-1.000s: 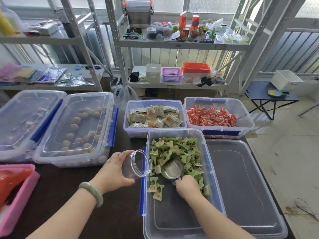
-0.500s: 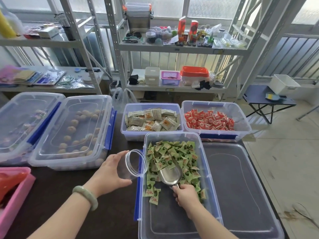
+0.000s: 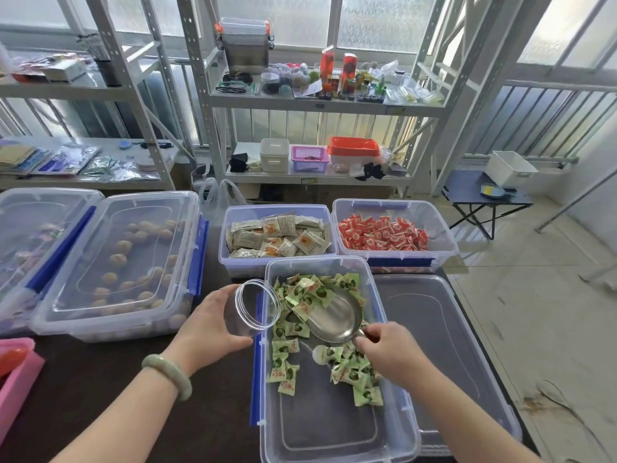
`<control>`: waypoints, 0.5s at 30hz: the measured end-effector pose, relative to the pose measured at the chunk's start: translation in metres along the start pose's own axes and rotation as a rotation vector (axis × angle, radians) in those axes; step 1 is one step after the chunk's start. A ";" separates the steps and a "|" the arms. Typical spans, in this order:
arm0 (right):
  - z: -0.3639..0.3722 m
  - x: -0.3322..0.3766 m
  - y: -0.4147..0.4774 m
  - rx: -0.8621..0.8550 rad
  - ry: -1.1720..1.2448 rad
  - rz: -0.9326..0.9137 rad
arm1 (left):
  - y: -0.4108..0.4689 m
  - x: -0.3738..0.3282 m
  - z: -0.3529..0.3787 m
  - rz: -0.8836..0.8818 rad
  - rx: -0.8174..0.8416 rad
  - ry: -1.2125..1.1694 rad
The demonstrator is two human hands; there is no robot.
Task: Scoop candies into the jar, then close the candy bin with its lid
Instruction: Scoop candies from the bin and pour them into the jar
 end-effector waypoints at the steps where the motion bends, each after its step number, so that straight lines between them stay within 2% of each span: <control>1: -0.010 0.004 -0.001 -0.011 -0.002 -0.030 | 0.000 -0.001 0.000 0.002 -0.006 0.001; 6: -0.047 0.034 -0.006 -0.048 -0.028 -0.199 | -0.002 -0.010 0.002 0.008 -0.002 0.004; 15: -0.069 0.093 -0.010 -0.060 -0.525 -0.324 | -0.009 -0.014 0.000 0.052 -0.024 0.040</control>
Point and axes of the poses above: each hand's wrist, its own y-axis towards the middle knuckle, its own z-axis out of the palm, x = y × z, the point moved 5 cm from there along y, towards the middle knuckle, and after that the axes turned 11 degrees about -y, right-handed, at the moved point
